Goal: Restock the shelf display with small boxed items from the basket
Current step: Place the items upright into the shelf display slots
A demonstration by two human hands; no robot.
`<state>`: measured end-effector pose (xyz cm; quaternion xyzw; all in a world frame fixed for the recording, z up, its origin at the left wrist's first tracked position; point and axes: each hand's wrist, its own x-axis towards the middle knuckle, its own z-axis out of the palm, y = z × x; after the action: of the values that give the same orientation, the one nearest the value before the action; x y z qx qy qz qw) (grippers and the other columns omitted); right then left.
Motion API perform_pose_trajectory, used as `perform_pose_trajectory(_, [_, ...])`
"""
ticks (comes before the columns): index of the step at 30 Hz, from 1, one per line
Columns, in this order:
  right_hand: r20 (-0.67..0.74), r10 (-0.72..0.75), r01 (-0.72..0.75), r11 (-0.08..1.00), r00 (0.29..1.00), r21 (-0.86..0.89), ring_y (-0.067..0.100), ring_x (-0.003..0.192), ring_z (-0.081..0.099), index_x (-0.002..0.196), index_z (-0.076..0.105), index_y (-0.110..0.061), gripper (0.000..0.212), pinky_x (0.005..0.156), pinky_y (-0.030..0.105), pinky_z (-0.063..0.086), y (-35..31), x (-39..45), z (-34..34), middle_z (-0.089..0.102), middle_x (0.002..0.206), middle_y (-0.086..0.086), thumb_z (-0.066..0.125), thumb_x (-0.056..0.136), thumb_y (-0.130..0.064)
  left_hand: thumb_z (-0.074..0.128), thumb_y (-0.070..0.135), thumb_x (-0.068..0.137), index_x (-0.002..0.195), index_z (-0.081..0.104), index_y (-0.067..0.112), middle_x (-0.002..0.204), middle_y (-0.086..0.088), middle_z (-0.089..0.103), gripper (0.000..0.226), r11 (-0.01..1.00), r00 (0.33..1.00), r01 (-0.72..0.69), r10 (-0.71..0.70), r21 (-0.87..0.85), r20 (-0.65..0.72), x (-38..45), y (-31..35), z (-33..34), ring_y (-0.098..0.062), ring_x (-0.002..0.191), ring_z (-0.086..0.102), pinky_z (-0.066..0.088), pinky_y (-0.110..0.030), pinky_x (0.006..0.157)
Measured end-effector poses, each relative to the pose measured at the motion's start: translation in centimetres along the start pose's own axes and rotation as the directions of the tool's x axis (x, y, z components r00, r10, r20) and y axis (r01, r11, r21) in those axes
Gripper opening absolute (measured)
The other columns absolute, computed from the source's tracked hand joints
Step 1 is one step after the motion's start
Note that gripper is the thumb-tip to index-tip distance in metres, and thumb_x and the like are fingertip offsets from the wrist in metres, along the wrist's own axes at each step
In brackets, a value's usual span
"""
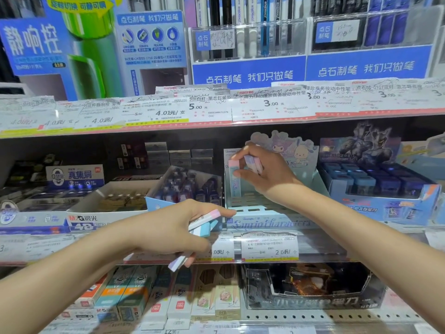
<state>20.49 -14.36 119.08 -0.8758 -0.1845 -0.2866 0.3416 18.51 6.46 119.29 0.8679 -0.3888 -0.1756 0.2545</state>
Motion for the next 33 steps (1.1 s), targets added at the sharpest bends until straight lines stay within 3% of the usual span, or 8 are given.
perform_pose_trajectory(2, [0.035, 0.009, -0.009, 1.0, 0.999, 0.006, 0.02, 0.1, 0.059, 0.101, 0.06, -0.021, 0.017, 0.09, 0.036, 0.046, 0.1, -0.2, 0.2, 0.065, 0.105, -0.002, 0.064, 0.084, -0.021, 0.056, 0.004, 0.088, 0.137, 0.037, 0.039, 0.052, 0.017, 0.064, 0.063, 1.0, 1.0, 0.006, -0.006, 0.0, 0.005, 0.0, 0.1, 0.0, -0.001, 0.048, 0.057, 0.046, -0.012, 0.059])
perform_pose_trajectory(10, [0.035, -0.05, 0.053, 0.995, 0.998, -0.084, 0.011, 0.094, 0.054, 0.096, 0.065, -0.017, 0.014, 0.081, 0.016, 0.038, 0.3, -0.4, 0.2, 0.055, 0.098, -0.005, 0.059, 0.085, -0.01, 0.057, 0.002, 0.086, 0.136, 0.038, 0.04, 0.052, 0.013, 0.06, 0.065, 0.999, 1.0, -0.012, 0.011, -0.032, -0.022, -0.2, -0.1, 0.2, -0.005, 0.049, 0.059, 0.043, -0.009, 0.054])
perform_pose_trajectory(15, [0.112, -0.015, 0.033, 0.987, 0.994, -0.157, 0.016, 0.1, 0.053, 0.097, 0.064, -0.015, 0.019, 0.087, 0.026, 0.04, 0.0, -0.6, -0.1, 0.052, 0.102, -0.005, 0.055, 0.084, -0.005, 0.058, 0.005, 0.087, 0.136, 0.037, 0.042, 0.077, -0.003, 0.07, 0.065, 1.0, 0.999, -0.017, 0.016, -0.022, -0.042, -0.3, -0.2, 0.4, -0.004, 0.05, 0.06, 0.044, -0.009, 0.053])
perform_pose_trajectory(22, [0.123, 0.063, -0.06, 0.998, 0.99, -0.026, 0.009, 0.096, 0.052, 0.092, 0.058, -0.03, 0.009, 0.081, 0.022, 0.037, -0.6, -0.9, -1.0, 0.054, 0.095, -0.015, 0.061, 0.085, -0.027, 0.059, 0.009, 0.088, 0.126, 0.05, 0.034, 0.051, 0.005, 0.064, 0.045, 0.997, 0.993, -0.033, 0.024, -0.069, -0.117, 0.2, -0.2, 0.3, -0.009, 0.047, 0.058, 0.046, -0.018, 0.054])
perform_pose_trajectory(26, [0.053, 0.149, -0.156, 0.969, 0.987, 0.191, -0.004, 0.066, 0.051, 0.082, 0.053, -0.024, 0.015, 0.06, 0.014, 0.04, -2.3, -1.8, -1.7, 0.053, 0.077, -0.007, 0.067, 0.08, -0.03, 0.064, 0.018, 0.086, 0.09, 0.06, 0.01, 0.047, -0.002, 0.062, 0.009, 0.971, 0.949, -0.097, 0.024, -0.217, -0.316, 0.4, 0.8, 0.6, -0.011, 0.04, 0.053, 0.042, -0.016, 0.047])
perform_pose_trajectory(28, [0.053, 0.208, -0.214, 0.951, 0.977, 0.225, -0.009, 0.063, 0.051, 0.084, 0.056, -0.018, 0.015, 0.048, 0.002, 0.037, -3.0, -2.4, -1.9, 0.056, 0.069, -0.012, 0.066, 0.081, -0.03, 0.066, 0.021, 0.084, 0.07, 0.056, 0.007, 0.044, -0.001, 0.059, 0.022, 0.947, 0.91, -0.147, 0.016, -0.285, -0.415, 0.8, 1.3, 0.7, -0.006, 0.035, 0.046, 0.034, -0.012, 0.04])
perform_pose_trajectory(31, [0.081, 0.314, -0.325, 0.918, 0.946, 0.228, 0.0, 0.031, 0.039, 0.042, 0.039, -0.016, 0.05, 0.034, 0.007, 0.028, -3.6, -2.7, -1.6, 0.033, 0.024, -0.012, 0.064, 0.081, -0.034, 0.073, 0.028, 0.076, 0.061, 0.057, 0.012, 0.043, 0.004, 0.054, 0.027, 0.914, 0.853, -0.216, 0.005, -0.344, -0.522, 1.5, 2.0, 1.2, -0.01, 0.043, 0.049, 0.039, -0.018, 0.049])
perform_pose_trajectory(33, [0.079, 0.35, -0.358, 0.902, 0.934, 0.24, 0.008, 0.023, 0.027, 0.027, 0.029, -0.021, 0.065, 0.03, 0.011, 0.019, -4.4, -2.8, -1.4, 0.022, 0.02, -0.007, 0.064, 0.08, -0.038, 0.077, 0.031, 0.067, 0.067, 0.062, 0.005, 0.051, -0.003, 0.059, 0.03, 0.892, 0.832, -0.261, 0.015, -0.369, -0.554, 2.0, 2.4, 1.5, -0.015, 0.048, 0.054, 0.045, -0.027, 0.054])
